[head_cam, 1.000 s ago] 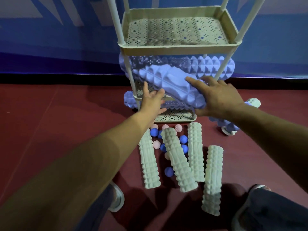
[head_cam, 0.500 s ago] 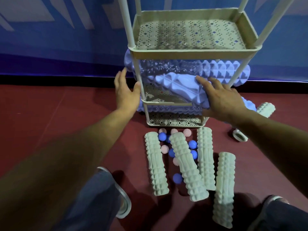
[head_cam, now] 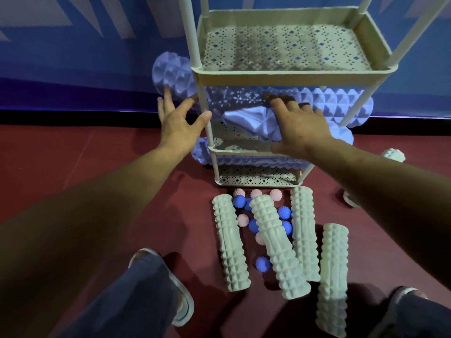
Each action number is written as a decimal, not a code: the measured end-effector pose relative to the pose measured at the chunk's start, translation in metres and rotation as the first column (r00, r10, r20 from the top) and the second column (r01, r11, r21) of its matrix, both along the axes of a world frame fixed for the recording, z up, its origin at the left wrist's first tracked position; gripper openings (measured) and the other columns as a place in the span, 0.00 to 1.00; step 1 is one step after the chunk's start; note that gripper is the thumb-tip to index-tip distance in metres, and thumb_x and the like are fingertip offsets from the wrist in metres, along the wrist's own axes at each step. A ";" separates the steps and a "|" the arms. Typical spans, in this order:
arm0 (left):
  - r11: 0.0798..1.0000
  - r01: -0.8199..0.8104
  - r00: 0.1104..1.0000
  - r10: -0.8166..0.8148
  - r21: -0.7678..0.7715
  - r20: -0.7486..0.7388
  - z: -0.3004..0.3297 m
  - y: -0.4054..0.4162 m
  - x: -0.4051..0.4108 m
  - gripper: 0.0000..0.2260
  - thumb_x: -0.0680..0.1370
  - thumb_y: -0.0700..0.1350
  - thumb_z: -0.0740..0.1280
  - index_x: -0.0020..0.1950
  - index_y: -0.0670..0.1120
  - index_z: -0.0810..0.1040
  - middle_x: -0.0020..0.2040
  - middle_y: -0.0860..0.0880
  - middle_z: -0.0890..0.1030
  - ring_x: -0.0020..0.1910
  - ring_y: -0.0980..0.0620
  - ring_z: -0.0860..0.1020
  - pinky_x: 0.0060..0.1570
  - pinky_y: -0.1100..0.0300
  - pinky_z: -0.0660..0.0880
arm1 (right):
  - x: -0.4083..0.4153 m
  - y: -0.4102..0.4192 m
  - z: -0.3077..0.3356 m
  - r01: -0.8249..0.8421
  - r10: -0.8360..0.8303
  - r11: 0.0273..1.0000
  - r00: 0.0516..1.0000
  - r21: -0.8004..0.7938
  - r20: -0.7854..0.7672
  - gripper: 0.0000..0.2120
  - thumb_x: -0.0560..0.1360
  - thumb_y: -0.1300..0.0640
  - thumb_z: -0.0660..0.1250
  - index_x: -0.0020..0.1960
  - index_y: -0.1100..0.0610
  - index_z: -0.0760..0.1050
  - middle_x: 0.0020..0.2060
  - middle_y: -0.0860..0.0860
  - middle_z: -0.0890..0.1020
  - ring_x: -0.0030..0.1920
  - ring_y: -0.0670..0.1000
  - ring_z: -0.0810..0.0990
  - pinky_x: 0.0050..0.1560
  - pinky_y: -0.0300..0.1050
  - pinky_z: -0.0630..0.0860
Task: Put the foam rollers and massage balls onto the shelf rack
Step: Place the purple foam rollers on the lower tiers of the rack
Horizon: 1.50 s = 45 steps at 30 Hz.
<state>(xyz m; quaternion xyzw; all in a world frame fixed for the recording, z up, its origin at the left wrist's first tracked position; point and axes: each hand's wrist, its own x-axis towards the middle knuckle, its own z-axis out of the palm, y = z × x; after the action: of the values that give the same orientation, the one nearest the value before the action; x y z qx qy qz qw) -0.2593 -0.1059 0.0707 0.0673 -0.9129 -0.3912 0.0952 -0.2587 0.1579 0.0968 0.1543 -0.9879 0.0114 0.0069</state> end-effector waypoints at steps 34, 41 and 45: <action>0.979 -0.201 0.973 0.203 0.029 -0.109 -0.003 -0.044 -0.026 0.44 0.63 0.64 0.75 0.75 0.57 0.61 0.76 0.48 0.57 0.74 0.46 0.60 0.71 0.49 0.64 | 0.036 0.096 -0.050 0.241 -0.363 0.335 0.925 -0.911 0.111 0.43 0.73 0.45 0.74 0.79 0.50 0.53 0.76 0.47 0.64 0.71 0.46 0.69 0.68 0.41 0.70; 0.975 -0.198 0.964 0.213 0.105 -0.163 0.004 -0.032 -0.024 0.39 0.68 0.55 0.76 0.75 0.51 0.62 0.74 0.47 0.57 0.69 0.54 0.66 0.62 0.67 0.65 | -0.008 0.118 -0.049 0.334 -0.328 0.386 0.921 -0.860 0.211 0.27 0.70 0.44 0.74 0.63 0.53 0.68 0.52 0.52 0.83 0.49 0.51 0.85 0.52 0.52 0.82; 0.966 -0.214 0.959 0.236 0.144 -0.156 0.001 -0.023 -0.018 0.39 0.69 0.57 0.76 0.75 0.54 0.61 0.76 0.48 0.54 0.70 0.54 0.65 0.59 0.70 0.64 | -0.015 0.118 -0.043 0.337 -0.397 0.416 0.903 -0.845 0.165 0.26 0.73 0.46 0.73 0.66 0.50 0.66 0.48 0.49 0.83 0.47 0.47 0.83 0.48 0.42 0.77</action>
<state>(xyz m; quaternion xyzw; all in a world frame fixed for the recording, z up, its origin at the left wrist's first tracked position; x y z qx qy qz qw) -0.2774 -0.1286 0.0715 0.1427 -0.8612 -0.4388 0.2128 -0.2734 0.2762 0.0542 -0.0890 -0.8584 0.4920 0.1148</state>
